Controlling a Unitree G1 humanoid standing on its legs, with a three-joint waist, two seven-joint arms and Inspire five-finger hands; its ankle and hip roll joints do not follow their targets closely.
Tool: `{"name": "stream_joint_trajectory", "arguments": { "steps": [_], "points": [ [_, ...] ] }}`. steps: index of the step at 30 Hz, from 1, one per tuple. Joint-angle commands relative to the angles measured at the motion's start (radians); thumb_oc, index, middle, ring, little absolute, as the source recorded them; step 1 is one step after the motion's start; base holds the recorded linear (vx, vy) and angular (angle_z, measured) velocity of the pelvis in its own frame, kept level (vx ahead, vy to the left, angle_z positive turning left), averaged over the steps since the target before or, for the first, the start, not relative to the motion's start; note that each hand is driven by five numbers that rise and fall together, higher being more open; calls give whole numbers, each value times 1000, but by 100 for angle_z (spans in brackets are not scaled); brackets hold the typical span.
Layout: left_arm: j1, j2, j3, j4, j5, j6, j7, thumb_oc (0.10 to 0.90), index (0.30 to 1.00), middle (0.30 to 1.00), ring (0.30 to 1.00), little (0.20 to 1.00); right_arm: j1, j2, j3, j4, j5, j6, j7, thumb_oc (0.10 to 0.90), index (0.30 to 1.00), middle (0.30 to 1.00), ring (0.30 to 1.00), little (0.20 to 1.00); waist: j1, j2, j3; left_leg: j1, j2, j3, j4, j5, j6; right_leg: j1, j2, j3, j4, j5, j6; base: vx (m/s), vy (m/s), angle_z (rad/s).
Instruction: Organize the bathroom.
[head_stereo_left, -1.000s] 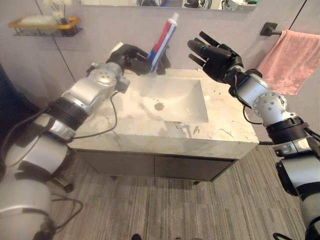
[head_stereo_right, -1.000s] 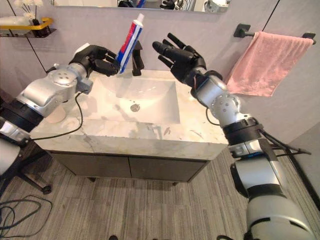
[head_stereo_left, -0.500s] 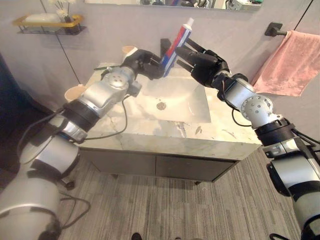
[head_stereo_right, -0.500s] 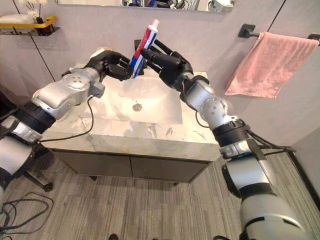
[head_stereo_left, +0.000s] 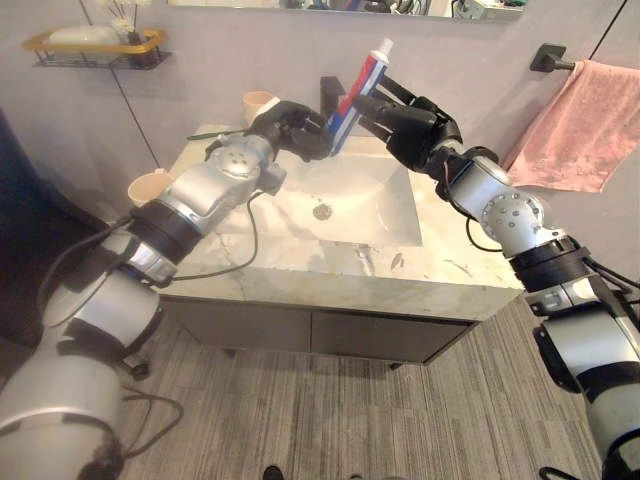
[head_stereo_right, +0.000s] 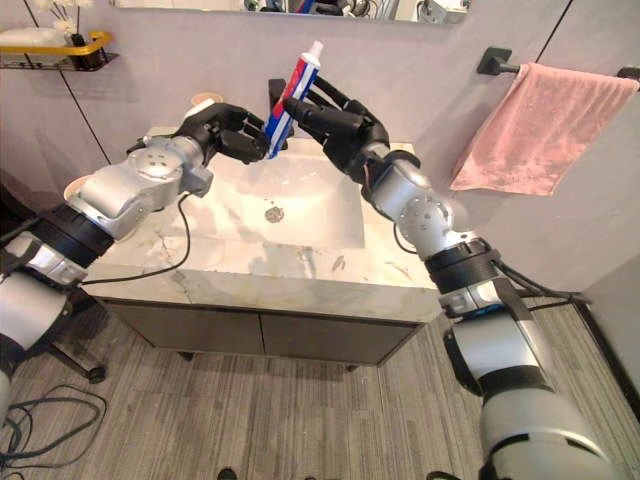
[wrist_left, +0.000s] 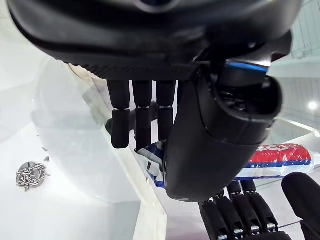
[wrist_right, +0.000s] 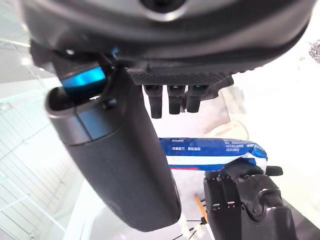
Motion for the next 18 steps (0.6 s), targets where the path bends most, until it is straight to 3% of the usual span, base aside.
{"name": "stream_joint_trajectory", "arguments": {
  "steps": [1,18],
  "points": [
    [-103,28,-10,45,33,-124,6,400,300,300,300,300,-147,7,-33,67,-6,-144,49,800,900,900,900,900,20,2,-195,-18,53,-21,86,-65,-35,-81,-42,-6,58,37,113,0,0,0],
    [-112,59,-32,59,46,-133,-49,400,300,300,300,300,-177,-35,-35,122,2,-165,64,800,900,900,900,900,25,1,-203,-20,55,-22,84,-64,-38,-82,-45,-4,54,41,116,0,0,0]
  ]
}}
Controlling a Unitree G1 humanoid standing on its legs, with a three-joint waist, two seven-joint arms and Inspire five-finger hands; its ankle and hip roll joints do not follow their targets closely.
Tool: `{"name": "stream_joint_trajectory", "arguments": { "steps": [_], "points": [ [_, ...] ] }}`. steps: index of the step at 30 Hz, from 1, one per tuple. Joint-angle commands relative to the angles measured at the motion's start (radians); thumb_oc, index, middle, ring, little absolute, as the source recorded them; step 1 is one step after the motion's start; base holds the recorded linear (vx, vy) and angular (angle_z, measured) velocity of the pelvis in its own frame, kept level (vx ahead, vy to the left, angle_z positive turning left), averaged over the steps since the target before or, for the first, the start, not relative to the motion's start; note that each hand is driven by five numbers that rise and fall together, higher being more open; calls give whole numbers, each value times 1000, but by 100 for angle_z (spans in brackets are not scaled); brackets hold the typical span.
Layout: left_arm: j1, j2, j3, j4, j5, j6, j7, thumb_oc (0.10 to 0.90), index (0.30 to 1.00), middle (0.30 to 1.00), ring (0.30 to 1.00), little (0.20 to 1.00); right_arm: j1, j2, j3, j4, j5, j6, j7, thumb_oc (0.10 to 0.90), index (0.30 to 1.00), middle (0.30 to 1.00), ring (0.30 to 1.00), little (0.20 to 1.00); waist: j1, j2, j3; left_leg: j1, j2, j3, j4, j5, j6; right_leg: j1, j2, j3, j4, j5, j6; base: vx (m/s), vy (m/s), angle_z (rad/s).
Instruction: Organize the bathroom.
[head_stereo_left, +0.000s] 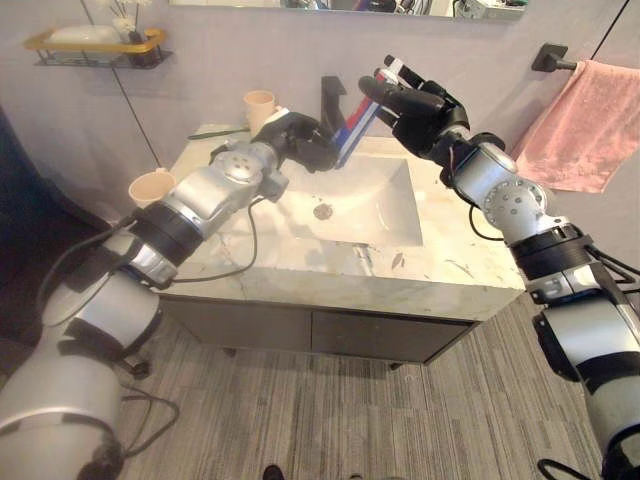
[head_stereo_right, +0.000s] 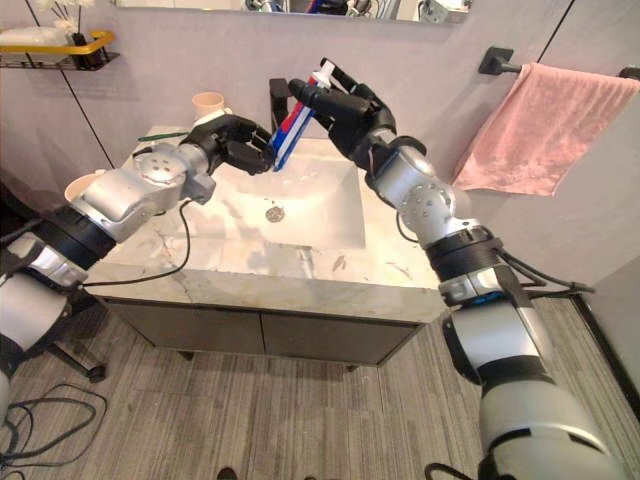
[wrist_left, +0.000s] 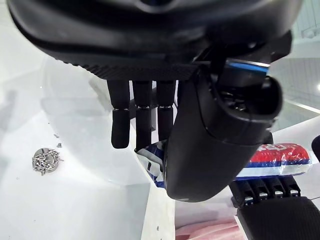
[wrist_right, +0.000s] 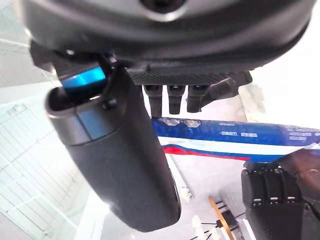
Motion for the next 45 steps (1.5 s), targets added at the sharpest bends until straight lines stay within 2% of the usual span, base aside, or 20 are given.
{"name": "stream_joint_trajectory", "arguments": {
  "steps": [1,18,45],
  "points": [
    [-113,58,7,55,43,-134,24,400,300,300,300,300,-108,-37,-38,48,4,-123,41,800,900,900,900,900,22,1,-203,-17,56,-20,85,-64,-38,-83,-46,-3,58,41,117,0,0,0],
    [-127,84,16,80,-4,-217,117,400,300,300,300,300,-109,-72,-33,98,23,-100,62,800,900,900,900,900,21,0,-207,-17,58,-20,81,-62,-39,-82,-47,-1,56,43,114,0,0,1],
    [-168,86,-26,95,-33,-205,100,400,300,300,300,300,-156,-61,1,140,61,-66,81,800,900,900,900,900,23,1,-215,-23,58,-21,79,-59,-42,-82,-50,-5,53,44,116,0,0,0]
  ]
}}
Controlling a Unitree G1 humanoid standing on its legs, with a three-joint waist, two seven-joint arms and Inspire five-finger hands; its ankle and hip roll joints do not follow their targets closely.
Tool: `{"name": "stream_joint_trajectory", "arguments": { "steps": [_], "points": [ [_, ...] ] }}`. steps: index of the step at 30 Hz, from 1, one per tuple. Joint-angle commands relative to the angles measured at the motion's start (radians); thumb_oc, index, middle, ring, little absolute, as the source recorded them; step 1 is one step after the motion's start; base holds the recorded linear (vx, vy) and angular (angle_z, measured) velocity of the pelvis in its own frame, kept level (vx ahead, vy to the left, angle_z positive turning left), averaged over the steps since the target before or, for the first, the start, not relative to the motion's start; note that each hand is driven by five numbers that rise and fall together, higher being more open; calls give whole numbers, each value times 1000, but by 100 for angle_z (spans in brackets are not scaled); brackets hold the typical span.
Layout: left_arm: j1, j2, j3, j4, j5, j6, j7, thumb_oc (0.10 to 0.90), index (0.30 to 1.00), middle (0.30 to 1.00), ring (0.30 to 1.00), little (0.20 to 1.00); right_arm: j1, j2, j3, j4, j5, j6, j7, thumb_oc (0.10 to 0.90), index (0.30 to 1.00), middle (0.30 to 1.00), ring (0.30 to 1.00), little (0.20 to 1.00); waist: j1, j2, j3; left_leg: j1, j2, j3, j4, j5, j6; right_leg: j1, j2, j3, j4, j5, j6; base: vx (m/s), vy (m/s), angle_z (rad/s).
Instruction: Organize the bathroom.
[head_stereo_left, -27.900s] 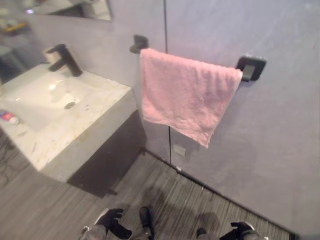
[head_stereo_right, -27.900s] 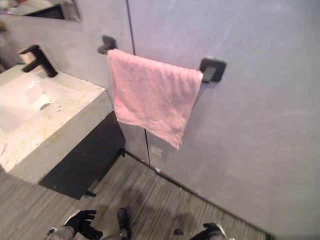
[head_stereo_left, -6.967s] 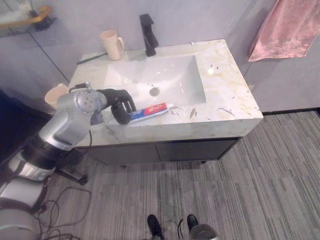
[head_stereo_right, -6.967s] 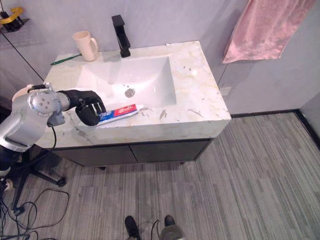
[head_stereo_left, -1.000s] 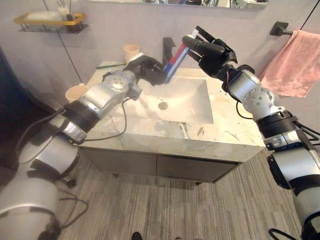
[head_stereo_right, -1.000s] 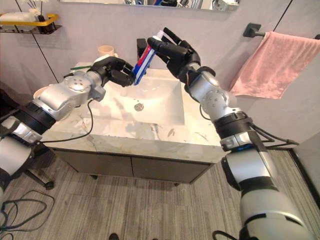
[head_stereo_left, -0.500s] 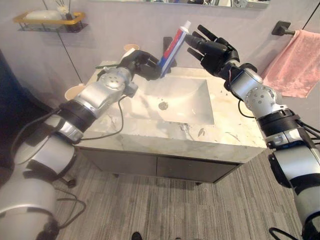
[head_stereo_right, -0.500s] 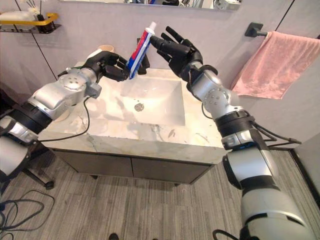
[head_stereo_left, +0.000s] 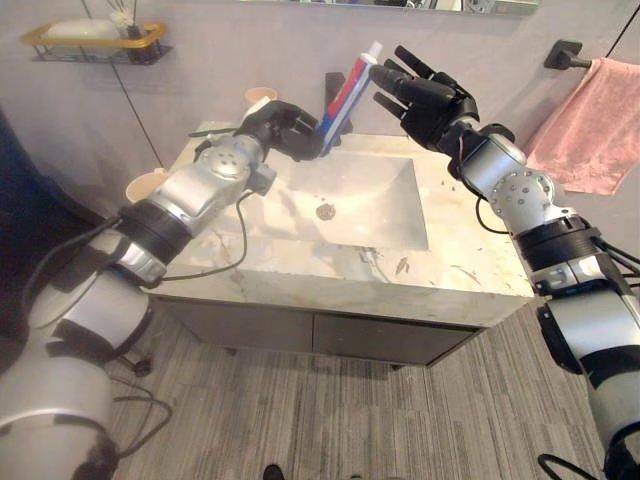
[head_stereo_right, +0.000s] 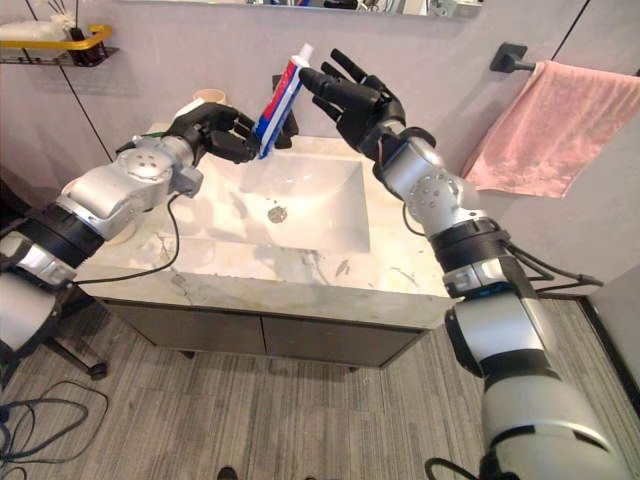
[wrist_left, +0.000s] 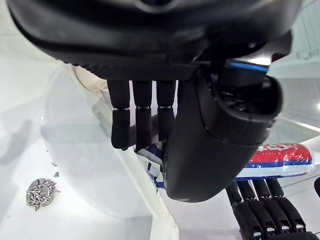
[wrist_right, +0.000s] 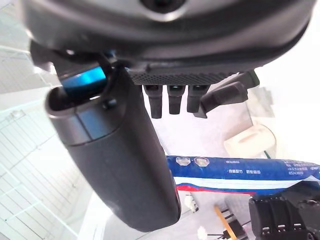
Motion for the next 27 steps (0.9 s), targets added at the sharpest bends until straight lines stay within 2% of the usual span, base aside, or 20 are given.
{"name": "stream_joint_trajectory", "arguments": {
  "steps": [1,27],
  "points": [
    [-170,41,-26,81,-22,-159,39,400,300,300,300,300,-115,-44,-1,64,38,-67,57,800,900,900,900,900,25,1,-215,-22,59,-6,80,-59,-42,-89,-50,10,60,43,116,0,0,0],
    [-190,6,-61,93,-36,-181,53,400,300,300,300,300,-135,17,54,113,12,-59,61,800,900,900,900,900,31,2,-218,-17,60,-9,79,-58,-43,-85,-55,8,58,45,119,2,-1,0]
  ]
}}
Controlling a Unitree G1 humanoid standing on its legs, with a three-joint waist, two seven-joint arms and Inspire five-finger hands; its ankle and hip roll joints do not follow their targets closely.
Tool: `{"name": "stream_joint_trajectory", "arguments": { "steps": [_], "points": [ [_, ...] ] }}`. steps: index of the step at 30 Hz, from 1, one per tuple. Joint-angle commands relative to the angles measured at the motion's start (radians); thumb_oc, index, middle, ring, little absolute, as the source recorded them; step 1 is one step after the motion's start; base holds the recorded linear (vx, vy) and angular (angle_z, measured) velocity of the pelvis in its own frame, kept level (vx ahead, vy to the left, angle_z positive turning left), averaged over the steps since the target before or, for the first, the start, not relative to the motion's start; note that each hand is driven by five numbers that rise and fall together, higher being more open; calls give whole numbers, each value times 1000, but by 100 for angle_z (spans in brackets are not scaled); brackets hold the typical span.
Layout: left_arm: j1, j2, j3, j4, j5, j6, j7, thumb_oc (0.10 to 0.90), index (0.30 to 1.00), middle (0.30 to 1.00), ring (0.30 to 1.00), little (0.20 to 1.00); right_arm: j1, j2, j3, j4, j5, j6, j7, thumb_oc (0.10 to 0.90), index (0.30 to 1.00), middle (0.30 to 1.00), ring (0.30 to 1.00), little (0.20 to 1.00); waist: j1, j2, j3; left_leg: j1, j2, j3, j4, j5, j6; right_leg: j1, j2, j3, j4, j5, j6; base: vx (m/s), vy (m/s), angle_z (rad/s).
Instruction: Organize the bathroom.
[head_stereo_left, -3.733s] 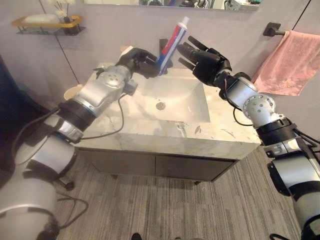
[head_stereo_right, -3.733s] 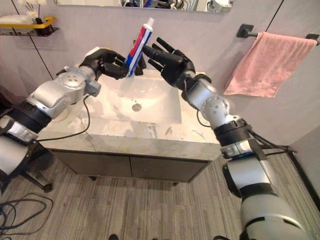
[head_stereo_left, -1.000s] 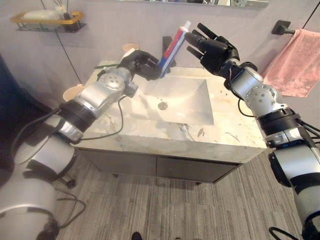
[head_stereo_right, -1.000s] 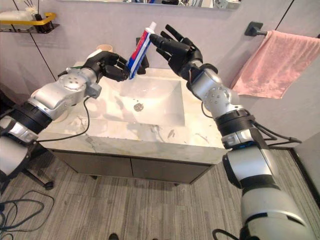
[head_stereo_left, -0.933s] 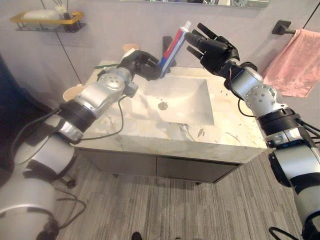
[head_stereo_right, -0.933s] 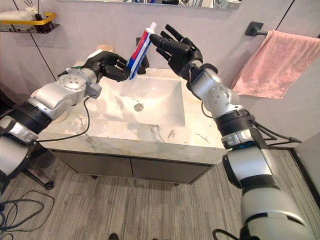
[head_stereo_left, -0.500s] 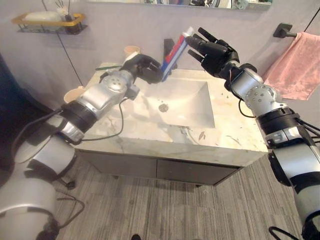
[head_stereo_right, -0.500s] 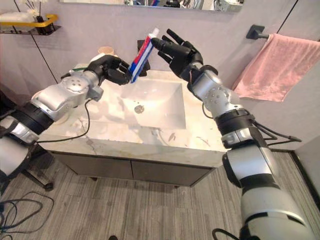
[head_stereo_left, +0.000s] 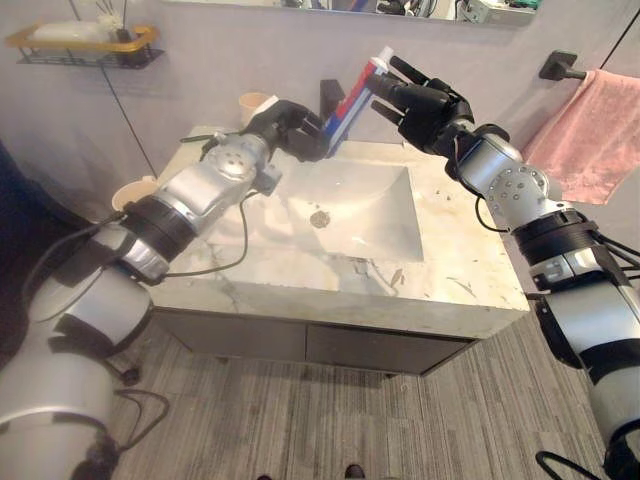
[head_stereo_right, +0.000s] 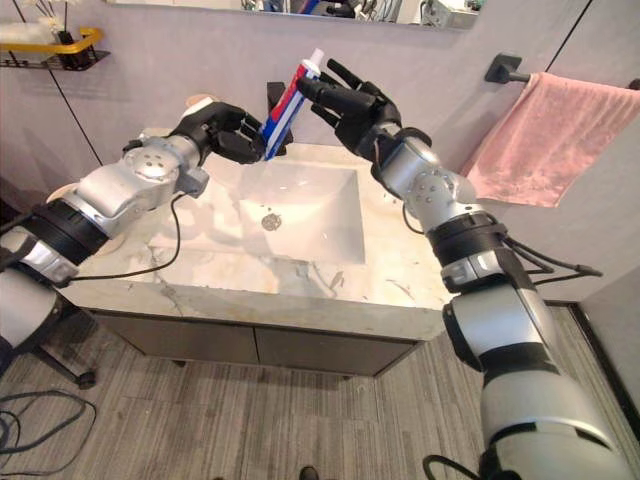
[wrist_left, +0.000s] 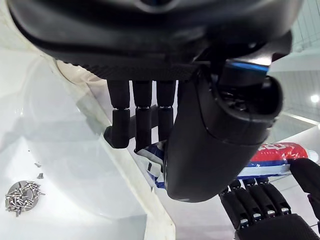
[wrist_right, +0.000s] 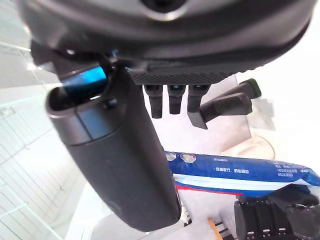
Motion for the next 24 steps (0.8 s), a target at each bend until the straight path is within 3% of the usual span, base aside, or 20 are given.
{"name": "stream_joint_trajectory", "arguments": {
  "steps": [1,9,10,11,12,19,20,21,22,24],
  "points": [
    [-155,10,6,86,-23,-161,47,400,300,300,300,300,-96,15,8,37,12,-79,39,800,900,900,900,900,34,29,-202,-41,52,29,79,-51,-42,-61,-17,17,130,-35,116,9,4,4],
    [-156,10,3,88,-28,-169,45,400,300,300,300,300,-100,13,9,44,11,-82,44,800,900,900,900,900,35,28,-200,-41,52,31,82,-52,-42,-60,-18,17,131,-35,117,1,1,1],
    [-158,8,2,93,-30,-173,42,400,300,300,300,300,-103,13,11,48,12,-82,46,573,559,559,559,559,35,28,-200,-41,51,31,83,-53,-42,-58,-19,17,130,-34,117,0,0,0],
    [-159,8,2,92,-30,-172,42,400,300,300,300,300,-103,12,11,48,13,-81,47,549,524,524,524,524,35,28,-200,-41,51,31,84,-53,-42,-58,-19,17,130,-34,117,11,2,3],
    [-160,7,0,92,-33,-171,43,400,300,300,300,300,-103,12,13,53,14,-83,53,400,300,300,300,300,35,28,-201,-42,50,30,84,-53,-42,-57,-19,18,128,-33,117,9,1,3],
    [-158,2,-1,94,-29,-172,38,400,300,300,300,300,-107,14,16,54,15,-83,60,400,300,300,300,300,34,29,-203,-38,50,30,80,-53,-42,-57,-20,19,127,-32,118,0,0,0],
    [-160,4,-3,95,-29,-174,33,504,455,455,455,455,-110,13,17,56,17,-84,59,400,300,300,300,300,34,29,-203,-38,50,31,79,-53,-42,-58,-20,19,128,-32,119,0,0,0],
    [-159,4,-4,95,-20,-175,37,576,564,564,564,564,-109,14,17,56,17,-85,58,400,300,300,300,300,34,29,-203,-38,49,30,79,-53,-42,-59,-19,20,128,-32,119,0,0,0],
    [-160,5,-5,94,-16,-177,35,800,900,900,900,900,-108,13,17,55,16,-86,59,400,300,300,300,300,34,29,-202,-38,49,30,80,-53,-41,-58,-20,20,128,-32,119,1,-1,4],
    [-163,10,-11,96,-4,-181,24,800,900,900,900,900,-110,10,18,57,17,-84,58,400,300,300,300,300,35,29,-202,-37,50,29,79,-52,-42,-59,-19,21,128,-31,118,0,0,0]
  ]
}}
